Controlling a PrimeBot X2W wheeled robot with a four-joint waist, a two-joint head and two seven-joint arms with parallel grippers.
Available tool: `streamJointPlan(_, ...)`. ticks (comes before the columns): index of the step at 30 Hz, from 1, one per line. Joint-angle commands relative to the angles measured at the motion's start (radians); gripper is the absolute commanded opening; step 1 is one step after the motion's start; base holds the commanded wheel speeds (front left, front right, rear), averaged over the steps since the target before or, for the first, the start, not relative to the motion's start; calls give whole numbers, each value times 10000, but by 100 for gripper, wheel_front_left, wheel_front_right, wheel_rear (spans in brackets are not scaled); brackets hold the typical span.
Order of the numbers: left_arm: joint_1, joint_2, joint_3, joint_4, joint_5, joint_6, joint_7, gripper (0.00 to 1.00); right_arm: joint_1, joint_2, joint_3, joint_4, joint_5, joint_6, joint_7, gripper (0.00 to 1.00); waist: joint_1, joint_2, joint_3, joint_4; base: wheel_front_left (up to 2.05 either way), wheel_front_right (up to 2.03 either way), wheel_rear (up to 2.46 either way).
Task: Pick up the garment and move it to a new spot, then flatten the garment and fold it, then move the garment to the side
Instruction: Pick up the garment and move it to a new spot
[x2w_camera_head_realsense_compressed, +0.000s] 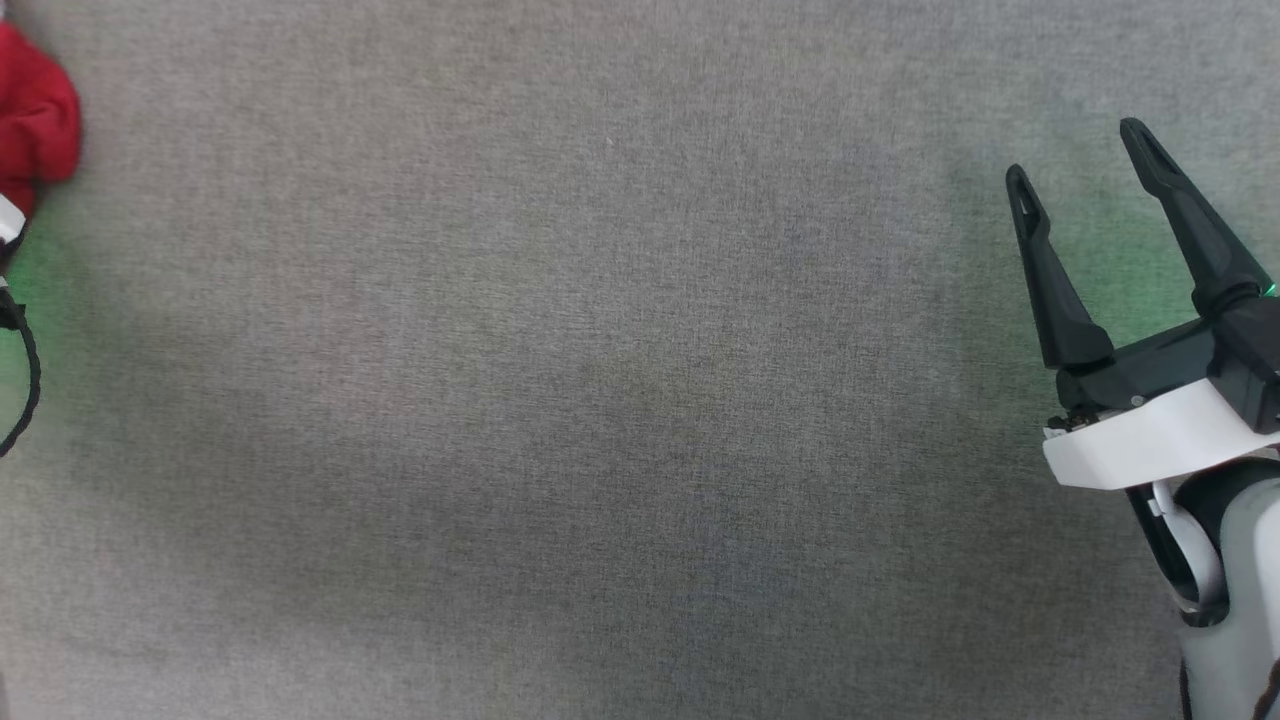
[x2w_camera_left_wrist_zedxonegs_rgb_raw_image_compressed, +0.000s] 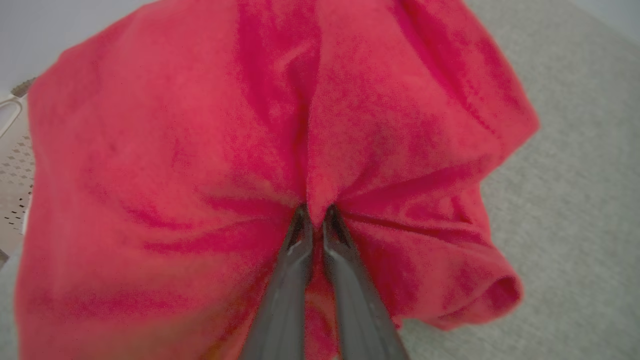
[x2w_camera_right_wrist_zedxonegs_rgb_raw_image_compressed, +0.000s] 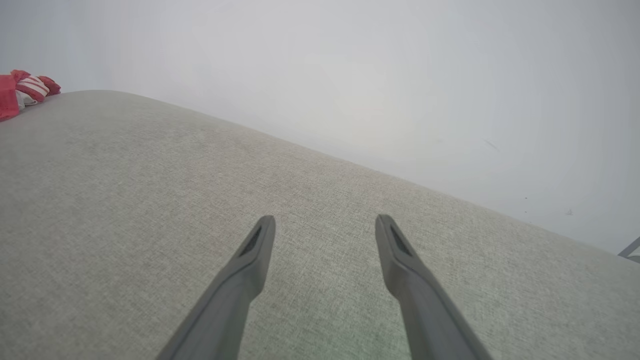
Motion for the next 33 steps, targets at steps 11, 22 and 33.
streamJointPlan(11,-651,639,-774,-693,764,-353,-1423,0,212,414,26,732,41,-3,-566,100,0,0,-1580,291,0,0,0)
streamJointPlan(22,-1137,1090,-1864,-2159,1445,-576,-1964,0,599,894,-91,1396,107,-3,-1019,100,0,0,-3201,612,0,0,0)
streamJointPlan(33,-643,1519,-2775,-4626,917,-610,-1071,0,876,1195,-526,1524,75,-3,-1253,100,0,0,-4063,725,0,0,0)
